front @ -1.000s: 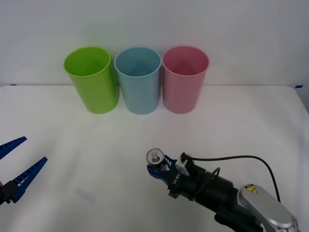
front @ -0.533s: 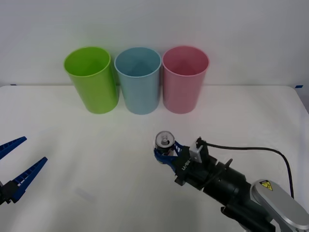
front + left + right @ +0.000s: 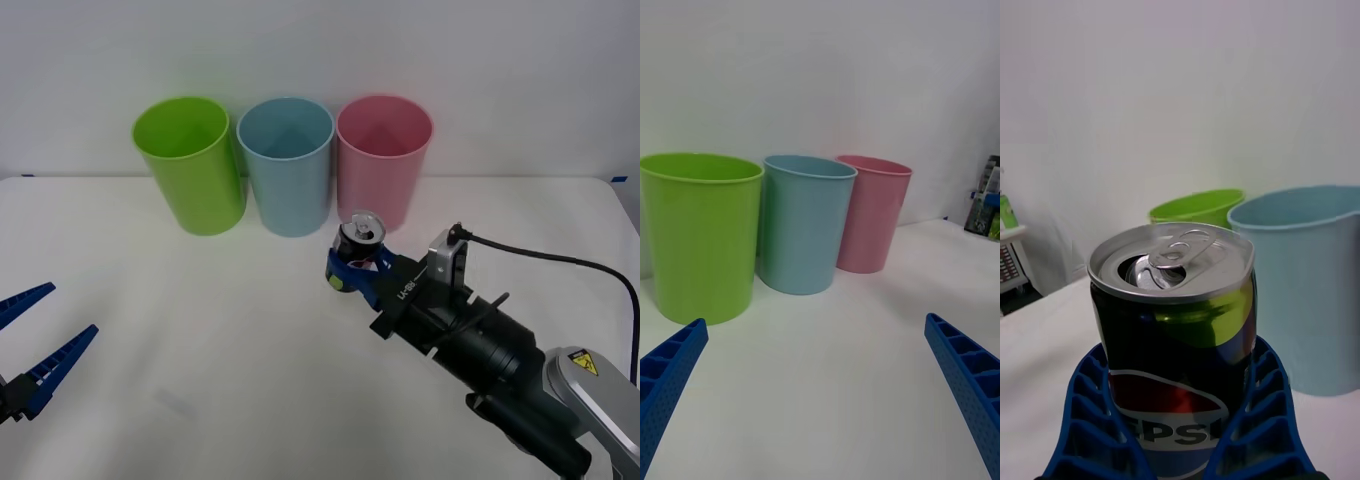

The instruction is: Grasp the object on the table and drop it into the matching bin: aluminum can to the light blue bin, PET bottle to the pink bin.

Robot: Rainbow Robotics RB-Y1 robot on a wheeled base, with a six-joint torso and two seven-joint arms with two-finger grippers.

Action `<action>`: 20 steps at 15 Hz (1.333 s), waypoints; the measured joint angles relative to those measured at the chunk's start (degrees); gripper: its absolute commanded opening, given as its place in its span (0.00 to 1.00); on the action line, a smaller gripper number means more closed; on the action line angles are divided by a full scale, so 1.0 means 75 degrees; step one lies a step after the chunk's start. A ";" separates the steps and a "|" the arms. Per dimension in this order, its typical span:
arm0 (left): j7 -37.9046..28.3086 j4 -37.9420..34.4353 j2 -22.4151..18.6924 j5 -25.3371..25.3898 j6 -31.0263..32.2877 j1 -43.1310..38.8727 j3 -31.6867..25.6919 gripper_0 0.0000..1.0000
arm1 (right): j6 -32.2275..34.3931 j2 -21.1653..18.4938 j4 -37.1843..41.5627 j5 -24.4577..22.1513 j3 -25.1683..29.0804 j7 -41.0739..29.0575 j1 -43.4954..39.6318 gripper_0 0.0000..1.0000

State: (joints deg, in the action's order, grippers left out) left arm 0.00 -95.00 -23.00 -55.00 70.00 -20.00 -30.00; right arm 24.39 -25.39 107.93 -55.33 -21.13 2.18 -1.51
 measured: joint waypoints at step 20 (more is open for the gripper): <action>0.0000 0.0000 0.0000 0.0000 0.0000 0.0000 0.0000 1.00 | -0.1257 0.1220 -0.2375 -0.0992 0.0371 -0.1251 0.3820 0.00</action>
State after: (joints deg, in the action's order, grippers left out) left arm 0.00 -95.00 -23.00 -55.00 70.00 -20.00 -30.00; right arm 14.96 -16.24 90.12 -62.77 -18.34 -7.20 27.14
